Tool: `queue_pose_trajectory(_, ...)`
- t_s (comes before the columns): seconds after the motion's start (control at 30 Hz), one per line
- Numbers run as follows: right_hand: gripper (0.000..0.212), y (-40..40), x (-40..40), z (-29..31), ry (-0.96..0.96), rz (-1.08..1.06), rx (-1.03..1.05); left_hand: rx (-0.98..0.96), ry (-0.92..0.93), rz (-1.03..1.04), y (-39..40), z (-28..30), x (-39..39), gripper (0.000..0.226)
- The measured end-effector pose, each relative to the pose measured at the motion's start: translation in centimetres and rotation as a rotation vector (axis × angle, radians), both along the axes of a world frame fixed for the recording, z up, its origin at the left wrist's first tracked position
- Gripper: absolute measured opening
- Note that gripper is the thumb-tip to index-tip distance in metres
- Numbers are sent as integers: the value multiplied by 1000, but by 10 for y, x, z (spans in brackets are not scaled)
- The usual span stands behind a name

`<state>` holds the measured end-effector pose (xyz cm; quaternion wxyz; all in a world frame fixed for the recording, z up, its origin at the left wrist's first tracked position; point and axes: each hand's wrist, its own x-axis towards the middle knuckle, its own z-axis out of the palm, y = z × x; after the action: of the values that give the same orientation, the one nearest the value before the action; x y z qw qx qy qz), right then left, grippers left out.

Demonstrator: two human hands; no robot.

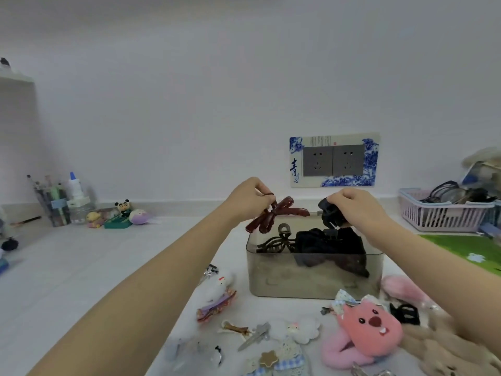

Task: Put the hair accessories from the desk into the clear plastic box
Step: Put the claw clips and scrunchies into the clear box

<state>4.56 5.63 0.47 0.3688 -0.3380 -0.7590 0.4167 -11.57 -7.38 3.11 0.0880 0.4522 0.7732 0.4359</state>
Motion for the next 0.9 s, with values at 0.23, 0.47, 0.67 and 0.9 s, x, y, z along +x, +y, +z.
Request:
queue_pose_trajectory(0.23, 26, 22, 16, -6, -49, 4, -46, -306, 26, -235, 36, -13, 7, 35)
queue_pose_trajectory(0.47, 27, 22, 4, -14, -143, 93, -37, -655, 368, -320, 44, -16, 4, 49)
queue_pose_trajectory(0.67, 22, 16, -1, -22, -287, 224, -11, -589, 464, -318, 48, -41, -8, 43)
queue_pose_trajectory(0.9, 29, 17, -4, -25, -354, 262, -2, -480, 529, -299, 43, -45, -12, 34)
